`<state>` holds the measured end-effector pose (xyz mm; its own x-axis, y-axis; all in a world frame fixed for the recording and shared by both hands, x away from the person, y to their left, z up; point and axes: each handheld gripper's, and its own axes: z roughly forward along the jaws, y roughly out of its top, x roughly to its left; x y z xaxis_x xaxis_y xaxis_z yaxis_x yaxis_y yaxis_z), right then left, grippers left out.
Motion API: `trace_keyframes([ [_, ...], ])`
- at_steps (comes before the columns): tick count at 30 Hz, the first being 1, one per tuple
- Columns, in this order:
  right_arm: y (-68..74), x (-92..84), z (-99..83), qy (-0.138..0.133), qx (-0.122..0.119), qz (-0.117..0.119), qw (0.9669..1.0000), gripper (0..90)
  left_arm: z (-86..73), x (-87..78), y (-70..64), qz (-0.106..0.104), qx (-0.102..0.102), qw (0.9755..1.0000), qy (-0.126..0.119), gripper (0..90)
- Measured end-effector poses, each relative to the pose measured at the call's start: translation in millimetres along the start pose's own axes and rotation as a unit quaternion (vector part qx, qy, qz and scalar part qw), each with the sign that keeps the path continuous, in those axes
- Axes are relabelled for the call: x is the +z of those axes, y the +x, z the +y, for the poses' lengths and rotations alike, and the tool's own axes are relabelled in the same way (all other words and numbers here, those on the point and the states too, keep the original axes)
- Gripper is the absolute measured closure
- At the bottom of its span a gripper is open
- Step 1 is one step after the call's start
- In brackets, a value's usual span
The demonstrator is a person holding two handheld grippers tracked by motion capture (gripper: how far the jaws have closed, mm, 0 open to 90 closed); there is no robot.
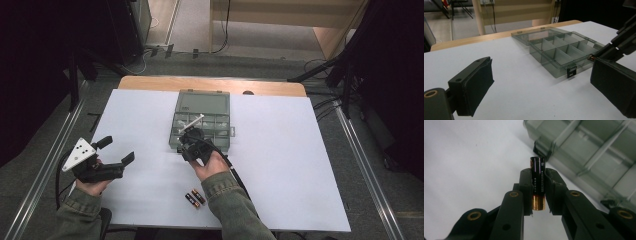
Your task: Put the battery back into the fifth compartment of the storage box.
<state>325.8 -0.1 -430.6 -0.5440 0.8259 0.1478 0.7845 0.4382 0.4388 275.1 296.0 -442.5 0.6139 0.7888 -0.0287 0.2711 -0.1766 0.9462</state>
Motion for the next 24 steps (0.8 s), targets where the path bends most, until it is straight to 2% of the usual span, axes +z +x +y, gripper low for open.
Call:
trace_keyframes([
  [7,-1.6,4.6,23.5,0.001,0.012,-0.008,0.9999,77.4,0.1,0.2,1.0,0.000,-0.003,1.0000,-0.001,4.6],
  [10,-3.0,6.0,36.1,-0.002,0.027,-0.012,0.9996,77.4,0.2,0.1,1.5,0.000,-0.003,1.0000,-0.001,4.7],
  [15,-6.0,9.7,47.9,-0.005,0.048,0.000,0.9988,77.4,0.3,0.1,2.3,0.001,-0.004,1.0000,-0.001,4.7],
  [17,-6.6,13.1,52.1,-0.007,0.050,-0.003,0.9987,77.4,0.4,0.0,2.7,0.000,-0.005,1.0000,-0.001,4.7],
  [19,-8.0,16.6,55.5,-0.006,0.063,-0.008,0.9979,77.4,0.6,-0.3,3.4,-0.001,-0.006,1.0000,-0.003,4.7],
  [20,-11.5,20.8,57.8,-0.011,0.085,-0.003,0.9963,77.4,0.7,-0.4,3.4,-0.002,-0.007,1.0000,-0.003,4.7],
  [21,-11.5,20.8,57.8,-0.011,0.085,-0.003,0.9963,77.4,0.8,-0.6,3.5,-0.002,-0.007,1.0000,-0.003,4.7],
  [24,-18.5,26.9,58.1,-0.025,0.132,0.013,0.9908,77.4,0.8,-0.6,3.6,-0.001,-0.007,1.0000,-0.004,4.6],
])
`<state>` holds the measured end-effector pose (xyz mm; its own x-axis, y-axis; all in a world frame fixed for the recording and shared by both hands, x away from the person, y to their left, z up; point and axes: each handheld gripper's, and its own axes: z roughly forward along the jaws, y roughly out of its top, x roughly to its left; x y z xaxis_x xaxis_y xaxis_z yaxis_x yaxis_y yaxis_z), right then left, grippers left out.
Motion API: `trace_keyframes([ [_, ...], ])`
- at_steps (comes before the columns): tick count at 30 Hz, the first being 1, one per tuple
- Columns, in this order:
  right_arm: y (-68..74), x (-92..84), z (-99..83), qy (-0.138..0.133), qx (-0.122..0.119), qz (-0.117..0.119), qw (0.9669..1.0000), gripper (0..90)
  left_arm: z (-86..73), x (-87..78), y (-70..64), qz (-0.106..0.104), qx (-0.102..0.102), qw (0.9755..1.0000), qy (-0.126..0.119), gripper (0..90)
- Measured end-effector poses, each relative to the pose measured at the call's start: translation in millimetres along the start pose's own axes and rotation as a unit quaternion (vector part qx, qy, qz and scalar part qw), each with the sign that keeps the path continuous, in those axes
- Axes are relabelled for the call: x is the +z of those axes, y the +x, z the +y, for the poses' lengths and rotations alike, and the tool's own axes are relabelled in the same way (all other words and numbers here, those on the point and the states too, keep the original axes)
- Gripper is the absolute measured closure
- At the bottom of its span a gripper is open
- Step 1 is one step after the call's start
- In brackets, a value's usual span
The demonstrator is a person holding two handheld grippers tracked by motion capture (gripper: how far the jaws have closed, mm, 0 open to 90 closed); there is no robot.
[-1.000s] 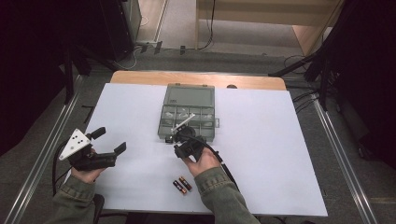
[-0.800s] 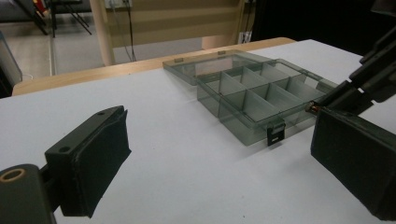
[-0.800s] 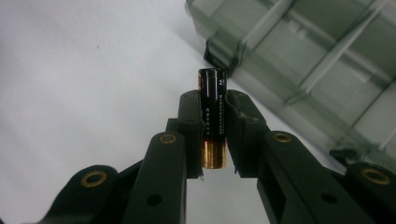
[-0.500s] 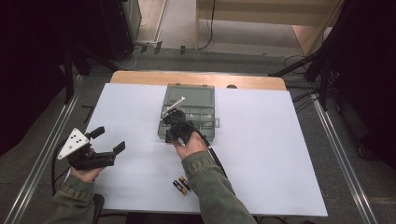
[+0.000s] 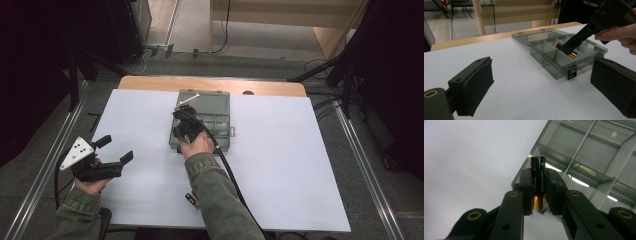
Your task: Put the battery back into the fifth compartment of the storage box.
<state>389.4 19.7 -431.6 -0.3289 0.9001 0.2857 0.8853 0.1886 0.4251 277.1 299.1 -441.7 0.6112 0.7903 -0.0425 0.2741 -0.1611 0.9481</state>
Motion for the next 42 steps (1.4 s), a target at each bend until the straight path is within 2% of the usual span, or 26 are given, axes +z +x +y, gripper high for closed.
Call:
trace_keyframes([
  [3,-8.3,3.6,1.7,-0.012,0.053,0.034,0.9980,77.4,0.1,0.0,0.1,0.001,-0.001,1.0000,-0.001,4.7],
  [6,-10.8,2.4,3.5,-0.026,0.070,0.038,0.9965,77.4,0.2,0.0,0.3,0.001,-0.001,1.0000,-0.001,4.7],
  [9,-11.3,3.1,4.6,-0.023,0.077,0.043,0.9958,77.4,0.2,0.2,0.4,0.002,-0.001,1.0000,-0.001,4.7],
  [21,-12.6,13.8,5.9,-0.011,0.077,0.034,0.9963,77.4,0.1,0.8,1.1,0.002,-0.002,1.0000,-0.002,4.7],
  [26,-15.6,17.7,7.9,-0.004,0.091,0.035,0.9953,76.1,0.4,0.6,1.1,0.001,-0.003,1.0000,-0.002,4.7],
  [27,-17.0,18.1,8.2,0.000,0.097,0.040,0.9945,70.9,0.4,0.6,1.1,0.002,-0.003,1.0000,-0.003,4.6],
  [30,-17.5,13.9,8.2,-0.006,0.110,0.048,0.9927,65.7,0.8,0.1,1.6,0.002,-0.002,1.0000,-0.005,4.6],
  [33,-16.3,6.9,7.9,-0.015,0.107,0.054,0.9927,60.2,0.9,-0.1,1.6,0.003,-0.002,1.0000,-0.008,4.7],
  [38,-15.2,0.3,5.0,-0.014,0.083,0.049,0.9952,39.1,0.8,0.3,1.4,0.002,-0.001,1.0000,-0.006,4.7],
  [42,-14.3,-5.5,-0.3,-0.012,0.056,0.043,0.9974,27.7,0.8,0.1,1.4,0.003,-0.001,1.0000,-0.006,4.7],
])
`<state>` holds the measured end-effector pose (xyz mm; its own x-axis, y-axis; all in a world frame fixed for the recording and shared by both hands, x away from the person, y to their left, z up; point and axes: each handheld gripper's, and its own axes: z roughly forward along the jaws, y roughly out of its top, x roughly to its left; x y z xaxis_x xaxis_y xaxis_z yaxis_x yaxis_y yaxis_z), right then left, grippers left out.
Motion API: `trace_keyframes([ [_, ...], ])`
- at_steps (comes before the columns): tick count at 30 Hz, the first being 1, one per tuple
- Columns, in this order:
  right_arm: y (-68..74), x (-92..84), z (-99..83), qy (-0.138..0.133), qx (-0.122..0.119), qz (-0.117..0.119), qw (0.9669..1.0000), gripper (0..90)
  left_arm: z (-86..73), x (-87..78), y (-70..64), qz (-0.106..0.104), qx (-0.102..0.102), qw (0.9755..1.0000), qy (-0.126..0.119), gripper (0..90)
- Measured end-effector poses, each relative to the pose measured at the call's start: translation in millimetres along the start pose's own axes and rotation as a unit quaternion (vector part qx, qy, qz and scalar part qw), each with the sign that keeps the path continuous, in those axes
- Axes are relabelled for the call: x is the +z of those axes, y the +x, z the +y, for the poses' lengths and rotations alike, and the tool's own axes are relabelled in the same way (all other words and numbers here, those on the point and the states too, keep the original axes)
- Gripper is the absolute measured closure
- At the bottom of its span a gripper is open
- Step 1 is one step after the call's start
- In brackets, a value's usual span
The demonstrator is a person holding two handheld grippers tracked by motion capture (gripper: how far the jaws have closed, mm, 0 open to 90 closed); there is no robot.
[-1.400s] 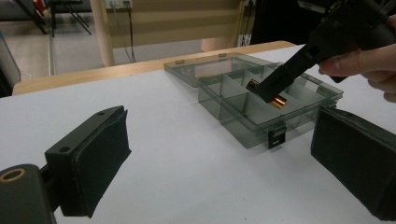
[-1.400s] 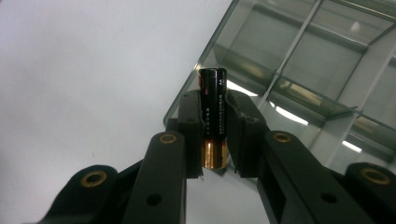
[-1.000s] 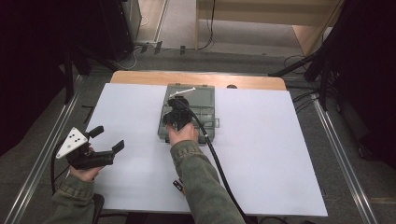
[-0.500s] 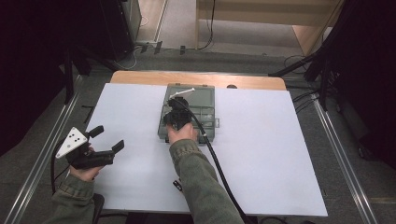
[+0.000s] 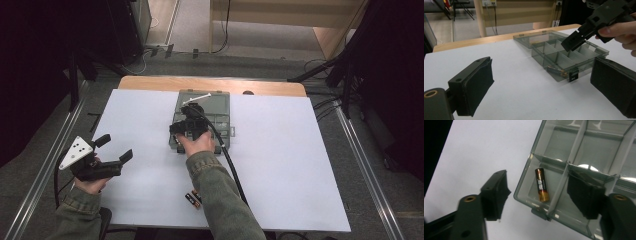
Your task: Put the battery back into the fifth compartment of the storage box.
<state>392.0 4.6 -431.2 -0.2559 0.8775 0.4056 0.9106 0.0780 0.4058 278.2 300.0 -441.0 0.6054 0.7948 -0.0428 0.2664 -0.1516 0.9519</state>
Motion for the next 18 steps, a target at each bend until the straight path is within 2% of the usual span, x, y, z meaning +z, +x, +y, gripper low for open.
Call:
trace_keyframes([
  [5,-0.8,-9.4,-8.5,0.003,-0.028,-0.016,0.9995,15.1,-0.1,0.3,-0.8,0.000,-0.001,1.0000,-0.001,4.7],
  [8,-2.2,-14.5,-12.8,0.008,-0.042,-0.022,0.9988,11.3,-0.2,0.3,-0.7,0.000,0.000,1.0000,-0.001,4.7],
  [10,-2.9,-18.0,-16.4,0.019,-0.049,-0.034,0.9981,0.3,-0.2,0.1,-0.5,0.001,0.000,1.0000,-0.001,4.7],
  [18,-2.2,-33.6,-40.5,0.041,-0.097,-0.064,0.9924,0.0,-0.4,0.6,-1.3,0.001,0.001,1.0000,0.000,4.7],
])
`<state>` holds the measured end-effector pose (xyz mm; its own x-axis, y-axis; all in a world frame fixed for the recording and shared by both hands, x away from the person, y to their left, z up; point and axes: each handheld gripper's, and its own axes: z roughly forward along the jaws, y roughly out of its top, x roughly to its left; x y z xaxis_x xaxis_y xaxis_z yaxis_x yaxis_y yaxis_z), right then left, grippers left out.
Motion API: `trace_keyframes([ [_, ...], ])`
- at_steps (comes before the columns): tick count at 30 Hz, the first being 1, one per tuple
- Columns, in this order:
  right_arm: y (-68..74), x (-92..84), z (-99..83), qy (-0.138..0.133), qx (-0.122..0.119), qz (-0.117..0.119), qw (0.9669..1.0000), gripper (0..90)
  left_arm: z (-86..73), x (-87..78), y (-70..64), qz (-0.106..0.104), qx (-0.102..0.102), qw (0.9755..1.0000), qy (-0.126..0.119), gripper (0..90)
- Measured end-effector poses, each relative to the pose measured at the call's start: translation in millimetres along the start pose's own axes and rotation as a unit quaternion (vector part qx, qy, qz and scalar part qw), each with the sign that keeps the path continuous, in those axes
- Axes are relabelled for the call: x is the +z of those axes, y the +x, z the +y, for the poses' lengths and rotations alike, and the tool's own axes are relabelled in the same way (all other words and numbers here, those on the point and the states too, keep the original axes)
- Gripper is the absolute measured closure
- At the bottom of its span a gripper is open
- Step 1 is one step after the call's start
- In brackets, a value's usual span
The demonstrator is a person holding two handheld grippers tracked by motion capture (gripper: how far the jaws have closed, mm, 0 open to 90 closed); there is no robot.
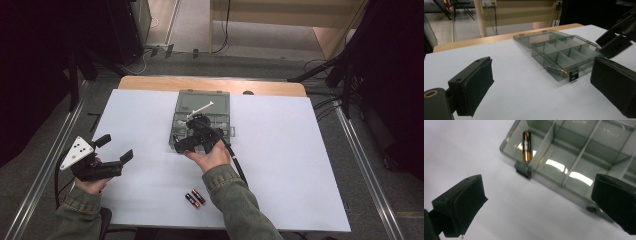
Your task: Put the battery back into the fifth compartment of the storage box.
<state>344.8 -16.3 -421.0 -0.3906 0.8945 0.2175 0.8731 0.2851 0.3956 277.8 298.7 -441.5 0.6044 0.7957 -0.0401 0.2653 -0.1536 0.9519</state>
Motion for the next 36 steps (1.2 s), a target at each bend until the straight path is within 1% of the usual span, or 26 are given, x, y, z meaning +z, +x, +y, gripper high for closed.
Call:
trace_keyframes([
  [3,0.3,-5.9,-12.5,0.005,-0.016,-0.003,0.9999,0.0,0.0,-0.2,0.0,0.001,0.000,1.0000,0.000,4.7],
  [6,0.4,-10.1,-23.3,0.013,-0.027,-0.006,0.9995,0.0,0.1,-0.3,-0.2,0.001,0.002,1.0000,0.001,4.6],
  [11,0.0,-15.1,-41.4,0.022,-0.043,-0.016,0.9987,0.0,-0.3,0.1,-0.7,0.002,0.003,1.0000,0.002,4.6],
  [14,-0.3,-16.0,-52.0,0.028,-0.046,-0.017,0.9984,0.0,-0.5,0.2,-0.7,0.002,0.003,1.0000,0.002,4.6],
  [17,-2.2,-12.7,-64.0,0.038,-0.047,-0.016,0.9980,0.0,-0.7,0.6,-0.8,0.002,0.004,1.0000,0.005,4.7],
  [21,-3.6,-3.4,-78.8,0.054,-0.049,-0.017,0.9972,0.8,-0.8,0.8,-1.4,0.002,0.004,1.0000,0.005,4.6],
  [26,-0.8,5.0,-94.3,0.068,-0.061,-0.013,0.9958,4.2,-0.9,0.5,-1.5,0.002,0.003,1.0000,0.004,4.6],
  [32,5.0,8.0,-108.1,0.071,-0.076,-0.003,0.9946,10.7,-1.0,0.5,-2.1,0.001,0.004,1.0000,0.003,4.6],
  [34,6.8,7.8,-110.7,0.072,-0.080,-0.001,0.9942,13.2,-1.0,0.5,-2.1,0.002,0.004,1.0000,0.004,4.7],
  [36,9.0,7.5,-112.1,0.071,-0.085,-0.001,0.9938,13.7,-1.1,0.6,-2.2,0.002,0.005,1.0000,0.005,4.7],
])
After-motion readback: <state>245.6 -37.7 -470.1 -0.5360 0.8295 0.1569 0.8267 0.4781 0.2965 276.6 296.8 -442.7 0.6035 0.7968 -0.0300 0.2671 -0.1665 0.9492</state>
